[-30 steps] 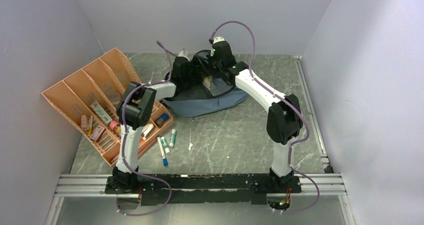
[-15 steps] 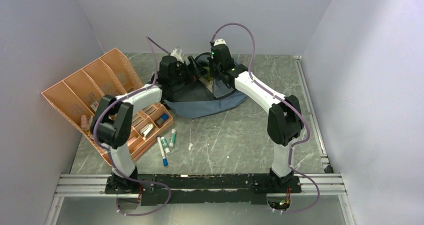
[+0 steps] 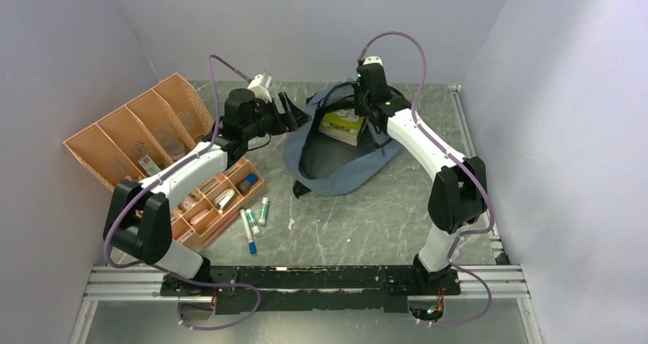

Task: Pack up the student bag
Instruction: Adjust the student bag at the center of the board.

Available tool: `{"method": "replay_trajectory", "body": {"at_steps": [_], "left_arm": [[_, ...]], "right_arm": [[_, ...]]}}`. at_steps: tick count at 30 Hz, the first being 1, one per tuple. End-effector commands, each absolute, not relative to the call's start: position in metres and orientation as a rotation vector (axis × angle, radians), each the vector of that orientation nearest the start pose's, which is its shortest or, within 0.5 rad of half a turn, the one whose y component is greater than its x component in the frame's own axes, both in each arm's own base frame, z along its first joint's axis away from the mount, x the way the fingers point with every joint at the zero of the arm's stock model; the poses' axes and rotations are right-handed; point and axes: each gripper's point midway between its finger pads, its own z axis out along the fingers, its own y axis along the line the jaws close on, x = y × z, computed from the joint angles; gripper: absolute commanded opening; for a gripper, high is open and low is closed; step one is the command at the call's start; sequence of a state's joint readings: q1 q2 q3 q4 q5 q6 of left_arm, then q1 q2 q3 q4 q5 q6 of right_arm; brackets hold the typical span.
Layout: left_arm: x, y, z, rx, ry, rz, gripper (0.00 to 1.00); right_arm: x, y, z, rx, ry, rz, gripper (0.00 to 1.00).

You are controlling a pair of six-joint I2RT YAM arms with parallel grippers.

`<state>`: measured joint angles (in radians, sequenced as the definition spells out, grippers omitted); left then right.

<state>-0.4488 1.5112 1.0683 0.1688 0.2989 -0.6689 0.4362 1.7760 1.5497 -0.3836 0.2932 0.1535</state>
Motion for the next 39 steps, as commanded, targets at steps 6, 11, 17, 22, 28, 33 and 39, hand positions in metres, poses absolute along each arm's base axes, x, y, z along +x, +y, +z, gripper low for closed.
{"method": "replay_trajectory", "body": {"at_steps": [6,11,17,22,28,33,39], "left_arm": [[0.38,-0.245,0.227,0.059,1.99,-0.839,0.87],[0.369,-0.243,0.213,0.089,2.021,-0.838,0.88],[0.36,-0.25,0.194,0.144,2.072,-0.786,0.9],[0.352,-0.256,0.18,0.181,2.132,-0.68,0.9],[0.346,-0.245,0.16,0.114,2.223,-0.541,0.9],[0.339,-0.239,0.15,0.044,2.248,-0.527,0.91],[0.336,-0.248,0.144,0.026,2.27,-0.558,0.88]], "right_arm": [[0.424,0.169,0.184,-0.261,2.263,0.107,0.0],[0.382,0.201,0.174,-0.404,2.308,0.285,0.25],[0.34,0.24,0.194,-0.603,2.24,0.55,0.59],[0.354,0.214,0.214,-0.429,2.175,0.403,0.7],[0.382,0.168,0.232,-0.144,2.128,0.174,0.76],[0.407,0.139,0.231,-0.009,2.14,0.086,0.84],[0.439,0.13,0.223,-0.087,2.159,0.109,0.9]]}}
